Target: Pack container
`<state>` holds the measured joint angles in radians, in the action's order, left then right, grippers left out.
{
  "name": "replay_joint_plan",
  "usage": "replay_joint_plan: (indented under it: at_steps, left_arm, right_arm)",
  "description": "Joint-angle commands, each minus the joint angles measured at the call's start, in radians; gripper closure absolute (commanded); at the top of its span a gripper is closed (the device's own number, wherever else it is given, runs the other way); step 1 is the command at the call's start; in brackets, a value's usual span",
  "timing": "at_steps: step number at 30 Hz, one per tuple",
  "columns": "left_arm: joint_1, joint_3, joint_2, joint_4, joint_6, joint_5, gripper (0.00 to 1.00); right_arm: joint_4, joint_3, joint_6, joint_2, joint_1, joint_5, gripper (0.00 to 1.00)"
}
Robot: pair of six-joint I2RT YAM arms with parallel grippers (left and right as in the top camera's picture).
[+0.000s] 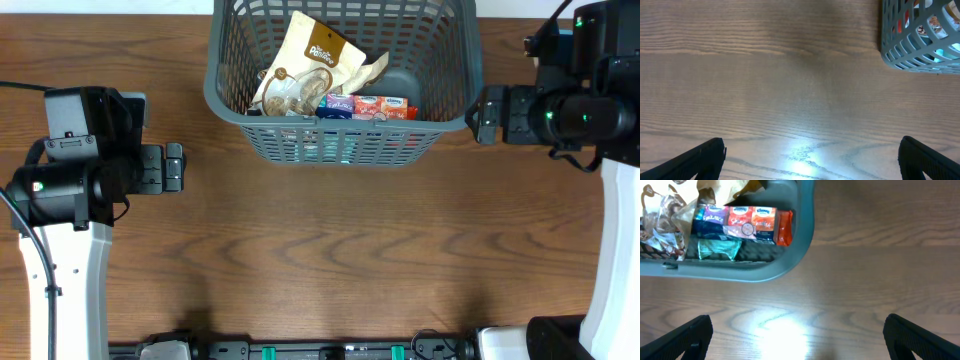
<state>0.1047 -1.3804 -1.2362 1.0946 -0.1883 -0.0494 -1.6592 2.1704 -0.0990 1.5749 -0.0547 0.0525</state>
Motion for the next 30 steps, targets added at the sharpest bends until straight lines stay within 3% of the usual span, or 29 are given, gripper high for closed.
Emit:
replay_joint_plan:
  at_steps: [1, 7, 12, 17, 30]
  left_arm:
    - [0.001, 0.001, -0.001, -0.001, -0.012, -0.007, 0.01]
    - [0.001, 0.001, -0.001, -0.001, -0.012, -0.007, 0.01]
    - [0.001, 0.001, -0.001, -0.001, -0.012, -0.007, 0.01]
    - [0.001, 0.001, -0.001, -0.001, -0.012, -0.007, 0.01]
    - [0.001, 0.001, -0.001, -0.001, -0.012, -0.007, 0.01]
  right_arm:
    - [0.056, -0.087, 0.002, -0.008, -0.018, -0.007, 0.01]
    - [0.433, -0.491, 0.002, -0.126, -0.029, 0.004, 0.01]
    - [0.822, -0.924, -0.002, -0.342, -0.029, -0.010, 0.01]
    - [1.098, -1.258, -0.024, -0.550, -0.021, -0.038, 0.01]
    - [1.585, -1.818, 0.011, -0.932, -0.009, -0.053, 0.01]
